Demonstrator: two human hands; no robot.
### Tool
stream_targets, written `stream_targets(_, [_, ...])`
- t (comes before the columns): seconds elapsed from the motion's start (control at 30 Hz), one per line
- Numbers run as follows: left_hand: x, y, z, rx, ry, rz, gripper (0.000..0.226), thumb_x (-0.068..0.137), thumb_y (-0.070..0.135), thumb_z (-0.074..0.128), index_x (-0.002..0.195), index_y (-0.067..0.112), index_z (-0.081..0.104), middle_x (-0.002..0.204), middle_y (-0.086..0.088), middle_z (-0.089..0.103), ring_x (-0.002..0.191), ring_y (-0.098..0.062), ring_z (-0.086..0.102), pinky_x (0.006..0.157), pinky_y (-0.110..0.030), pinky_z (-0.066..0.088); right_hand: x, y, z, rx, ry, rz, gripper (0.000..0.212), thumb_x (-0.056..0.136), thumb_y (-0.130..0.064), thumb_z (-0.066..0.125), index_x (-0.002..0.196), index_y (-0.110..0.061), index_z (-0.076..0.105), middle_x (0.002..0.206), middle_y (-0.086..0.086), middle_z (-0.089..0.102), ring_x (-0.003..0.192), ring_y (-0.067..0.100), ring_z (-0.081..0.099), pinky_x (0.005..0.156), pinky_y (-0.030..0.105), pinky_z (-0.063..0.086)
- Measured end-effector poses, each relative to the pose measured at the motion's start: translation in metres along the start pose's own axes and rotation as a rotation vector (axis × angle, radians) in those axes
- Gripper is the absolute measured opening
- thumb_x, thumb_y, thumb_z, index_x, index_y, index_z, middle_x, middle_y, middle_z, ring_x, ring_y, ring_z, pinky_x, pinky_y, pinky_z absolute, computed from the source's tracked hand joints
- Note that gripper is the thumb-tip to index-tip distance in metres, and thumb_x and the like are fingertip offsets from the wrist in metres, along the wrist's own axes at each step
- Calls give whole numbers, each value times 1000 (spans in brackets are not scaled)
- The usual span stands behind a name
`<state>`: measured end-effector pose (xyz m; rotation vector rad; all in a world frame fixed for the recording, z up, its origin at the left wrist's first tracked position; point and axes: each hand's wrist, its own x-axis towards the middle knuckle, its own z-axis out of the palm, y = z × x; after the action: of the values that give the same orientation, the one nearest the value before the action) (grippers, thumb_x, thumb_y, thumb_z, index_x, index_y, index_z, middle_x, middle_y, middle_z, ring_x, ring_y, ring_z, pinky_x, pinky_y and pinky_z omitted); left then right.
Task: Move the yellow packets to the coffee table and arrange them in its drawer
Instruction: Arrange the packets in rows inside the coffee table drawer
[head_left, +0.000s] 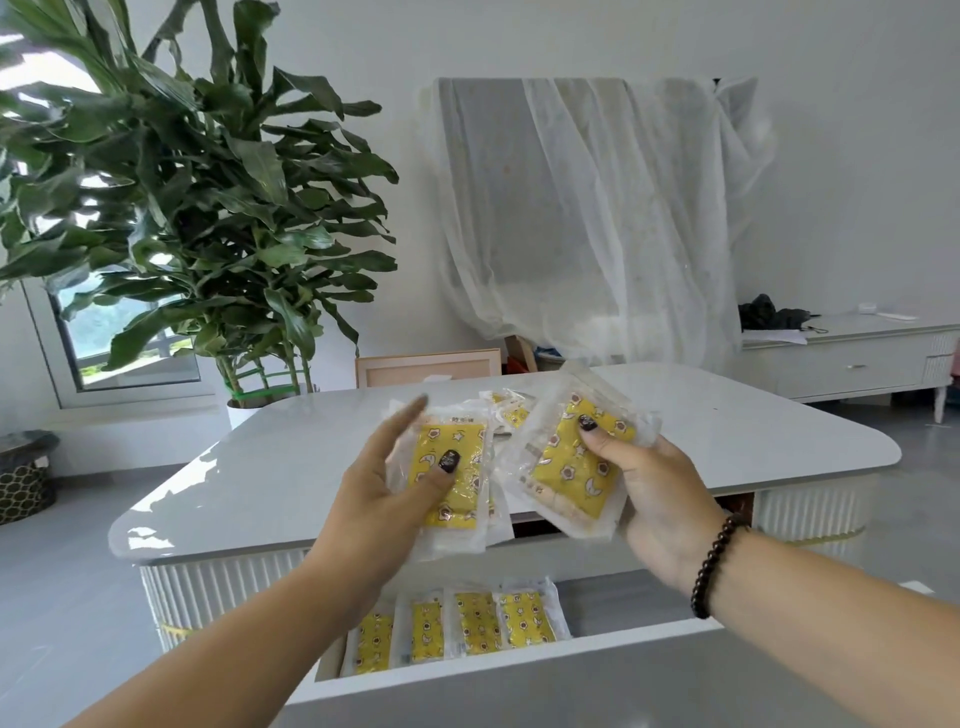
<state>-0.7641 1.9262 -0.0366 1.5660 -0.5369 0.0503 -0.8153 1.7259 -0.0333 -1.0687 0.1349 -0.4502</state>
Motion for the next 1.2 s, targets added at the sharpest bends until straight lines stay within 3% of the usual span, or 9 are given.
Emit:
stream_targets(0.1, [1,2,0,-44,-16,-14,84,92,11,61,137,68,18,137,25,43,120,-14,60,104,-44,46,-1,-2,-3,39,-92,78,29,84,-8,63,112,-9,66,101,11,74,83,23,72,64,37,59])
stream_targets(0.23, [0,-4,6,-29,-69,-109,86,97,24,55,142,62,-9,141,17,47,120,-20,60,103,-47,47,-12,11,5,-25,-258,181,37,79,-10,66,116,-7,64,110,17,70,97,33,68,80,49,57])
stream_targets(0.33, [0,-7,8,-28,-131,-141,59,100,27,48,148,44,18,137,5,56,115,-25,63,97,-51,51,-16,19,12,-57,-224,188,32,83,-7,66,114,-7,63,103,15,72,85,28,71,71,44,59])
stream_targets(0.4, [-3,-3,12,21,-151,-127,31,101,20,46,131,26,46,112,-1,72,99,-24,71,88,-50,56,-15,20,13,-64,-174,175,31,83,-6,67,113,-7,63,98,14,74,80,27,72,68,42,60])
stream_targets(0.47, [-6,1,13,18,-149,-140,20,100,16,48,115,22,58,99,-3,75,91,-24,73,86,-50,56,-12,20,12,-73,-137,152,29,82,-6,68,111,-7,64,95,12,74,78,26,72,69,42,60])
stream_targets(0.73, [-6,2,4,14,-169,-179,17,87,16,67,103,18,70,97,-10,76,93,-35,71,88,-55,55,-10,20,5,-190,-135,71,27,83,-14,68,110,-9,66,97,10,75,88,25,72,79,42,58])
stream_targets(0.9, [-2,6,-2,68,-202,-182,55,58,30,81,110,16,67,96,-8,76,89,-31,73,88,-53,55,-11,23,-2,-262,-137,47,33,83,-14,69,115,-9,60,102,10,74,94,27,71,84,49,56])
stream_targets(1.07, [-3,6,-1,115,-253,-194,43,55,36,82,94,18,76,95,-16,75,91,-42,69,88,-58,53,-13,24,-8,-307,-137,45,28,84,-14,69,111,-11,62,99,10,74,92,28,71,85,52,55])
stream_targets(1.2, [-4,5,0,186,-402,-211,50,64,21,84,111,22,65,101,-1,76,92,-24,73,85,-44,58,-14,27,-13,-318,-50,5,24,84,-17,70,107,-14,63,95,6,75,88,25,72,84,50,56])
